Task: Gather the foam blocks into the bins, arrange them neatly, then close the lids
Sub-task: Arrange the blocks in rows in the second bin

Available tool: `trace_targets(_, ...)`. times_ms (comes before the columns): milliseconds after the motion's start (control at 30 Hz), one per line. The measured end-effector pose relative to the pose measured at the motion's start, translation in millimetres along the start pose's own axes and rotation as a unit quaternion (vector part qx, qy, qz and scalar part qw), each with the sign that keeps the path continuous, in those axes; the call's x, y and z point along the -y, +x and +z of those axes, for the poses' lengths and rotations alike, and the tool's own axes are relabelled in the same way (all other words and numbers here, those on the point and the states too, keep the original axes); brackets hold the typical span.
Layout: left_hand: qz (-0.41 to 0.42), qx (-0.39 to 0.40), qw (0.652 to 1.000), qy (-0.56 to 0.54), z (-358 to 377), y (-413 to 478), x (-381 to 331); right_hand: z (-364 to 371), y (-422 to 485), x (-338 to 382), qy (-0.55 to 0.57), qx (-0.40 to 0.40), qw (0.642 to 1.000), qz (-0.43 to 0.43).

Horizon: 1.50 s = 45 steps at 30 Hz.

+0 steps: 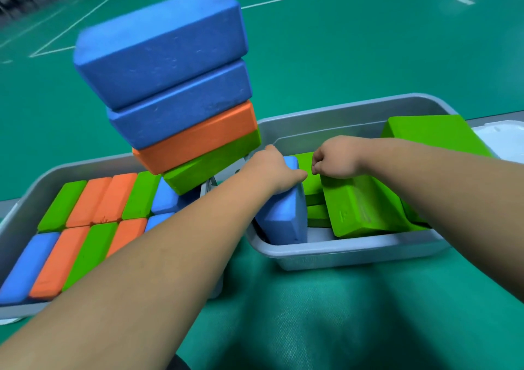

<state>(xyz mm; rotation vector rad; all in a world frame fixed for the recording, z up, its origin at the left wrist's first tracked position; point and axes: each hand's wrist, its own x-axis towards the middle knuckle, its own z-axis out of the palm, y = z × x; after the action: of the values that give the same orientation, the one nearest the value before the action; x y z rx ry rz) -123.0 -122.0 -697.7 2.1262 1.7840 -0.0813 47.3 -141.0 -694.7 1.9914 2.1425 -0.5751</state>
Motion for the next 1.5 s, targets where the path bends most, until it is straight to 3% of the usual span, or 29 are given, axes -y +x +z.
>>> trace_targets(100, 0.005, -0.005, 1.000, 0.005, -1, -2, 1, -1, 3, -4, 0.003, -0.002, 1.000, 0.004)
trace_targets(233, 0.026, -0.078, 0.997, 0.008, -29, -16, -18, -10, 1, -10, 0.082, -0.046, 0.996, 0.007)
trace_targets(333, 0.050, -0.155, 0.986, -0.029, -64, -30, -39, -20, -4, -15, 0.183, -0.124, 0.975, 0.004)
trace_targets(433, 0.086, -0.239, 0.959, -0.125, -87, -35, -56, -33, -11, -18, 0.292, -0.247, 0.924, 0.003)
trace_targets(567, 0.117, -0.268, 0.905, -0.310, -87, -30, -72, -60, -20, -38, 0.217, -0.476, 0.851, 0.050)
trace_targets(667, 0.096, -0.189, 0.865, -0.455, -67, -13, -84, -83, -39, -56, 0.091, -0.547, 0.823, 0.121)
trace_targets(767, 0.085, -0.025, 0.835, -0.544, -24, 5, -92, -85, -52, -70, 0.009, -0.501, 0.858, 0.116)
trace_targets(867, 0.158, 0.082, 0.919, -0.352, 27, 11, -91, -52, -57, -83, -0.081, -0.288, 0.948, 0.107)
trace_targets(933, 0.170, 0.121, 0.943, -0.259, 49, 8, -87, -25, -60, -90, -0.154, -0.168, 0.968, 0.109)
trace_targets(1033, 0.112, 0.205, 0.912, -0.338, 49, 10, -76, -24, -56, -89, -0.158, -0.169, 0.967, 0.104)
trace_targets(1100, 0.050, 0.184, 0.928, -0.321, 41, 19, -62, -31, -51, -82, -0.151, -0.163, 0.969, 0.106)
trace_targets(1167, 0.006, 0.141, 0.965, -0.221, 38, 29, -41, -31, -46, -75, -0.154, -0.161, 0.971, 0.090)
trace_targets(1200, -0.011, 0.156, 0.980, -0.122, 37, 31, -30, -28, -44, -71, -0.155, -0.162, 0.972, 0.075)
trace_targets(1267, -0.009, 0.159, 0.986, 0.042, 46, 38, -6, -23, -41, -58, -0.152, -0.165, 0.974, 0.044)
trace_targets(1333, -0.029, 0.160, 0.985, 0.050, 52, 45, 9, -21, -38, -45, -0.138, -0.168, 0.976, 0.012)
trace_targets(1500, -0.072, 0.169, 0.981, -0.060, 45, 35, 1, -5, -30, -20, -0.147, -0.162, 0.973, -0.073)
